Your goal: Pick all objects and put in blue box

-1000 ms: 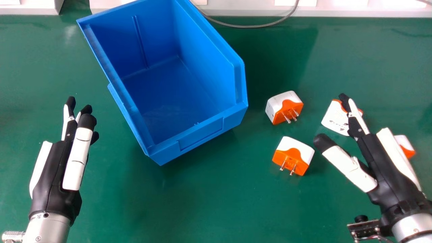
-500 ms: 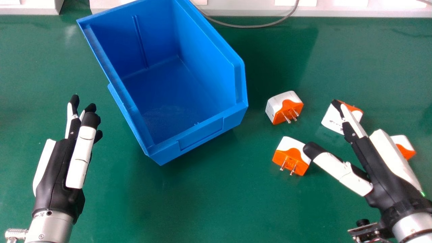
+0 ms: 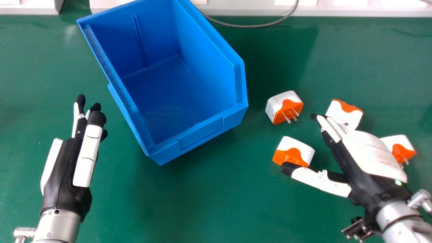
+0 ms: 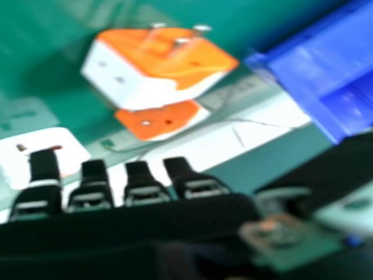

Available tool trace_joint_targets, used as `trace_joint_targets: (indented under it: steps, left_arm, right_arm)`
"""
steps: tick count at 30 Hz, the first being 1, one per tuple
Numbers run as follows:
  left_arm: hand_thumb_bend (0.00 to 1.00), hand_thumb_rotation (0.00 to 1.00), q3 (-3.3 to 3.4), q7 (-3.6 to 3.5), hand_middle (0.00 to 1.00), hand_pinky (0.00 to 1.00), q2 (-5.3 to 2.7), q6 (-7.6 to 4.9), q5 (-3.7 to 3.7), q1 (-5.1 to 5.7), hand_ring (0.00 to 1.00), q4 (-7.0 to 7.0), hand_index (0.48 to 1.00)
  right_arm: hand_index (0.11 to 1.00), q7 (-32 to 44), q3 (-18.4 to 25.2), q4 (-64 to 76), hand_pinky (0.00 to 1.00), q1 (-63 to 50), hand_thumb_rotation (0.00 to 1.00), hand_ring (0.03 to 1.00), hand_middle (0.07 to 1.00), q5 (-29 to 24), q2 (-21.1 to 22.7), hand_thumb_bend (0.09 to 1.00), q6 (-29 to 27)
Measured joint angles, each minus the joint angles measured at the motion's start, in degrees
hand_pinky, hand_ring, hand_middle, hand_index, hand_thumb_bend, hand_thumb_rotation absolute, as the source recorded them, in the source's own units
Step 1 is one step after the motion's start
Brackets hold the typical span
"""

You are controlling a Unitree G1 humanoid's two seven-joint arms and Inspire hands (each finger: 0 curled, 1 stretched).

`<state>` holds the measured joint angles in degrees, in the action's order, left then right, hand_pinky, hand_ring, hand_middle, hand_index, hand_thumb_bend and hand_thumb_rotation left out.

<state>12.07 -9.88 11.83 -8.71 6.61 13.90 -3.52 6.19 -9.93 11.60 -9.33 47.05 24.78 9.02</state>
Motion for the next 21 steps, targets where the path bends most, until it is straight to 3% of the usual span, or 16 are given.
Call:
trace_joint_targets:
  steps: [10, 21]
  left_arm:
    - [0.72, 1.0, -0.18, 0.27, 1.0, 0.96, -0.01, 0.31, 0.0, -1.21, 0.98, 0.52, 1.0]
    - [0.72, 1.0, -0.46, 0.34, 1.0, 0.97, -0.01, 0.78, 0.0, -1.3, 0.98, 0.05, 1.0]
  right_arm:
    - [0.896, 0.5, -3.8, -5.7, 0.84, 4.8, 0.97, 0.904, 0.92, 5.7, 0.1, 0.67, 3.9]
    - [0.895, 6.9, -7.8, -7.9, 0.84, 9.1, 0.92, 0.904, 0.921, 11.4, 2.1, 0.654, 8.5]
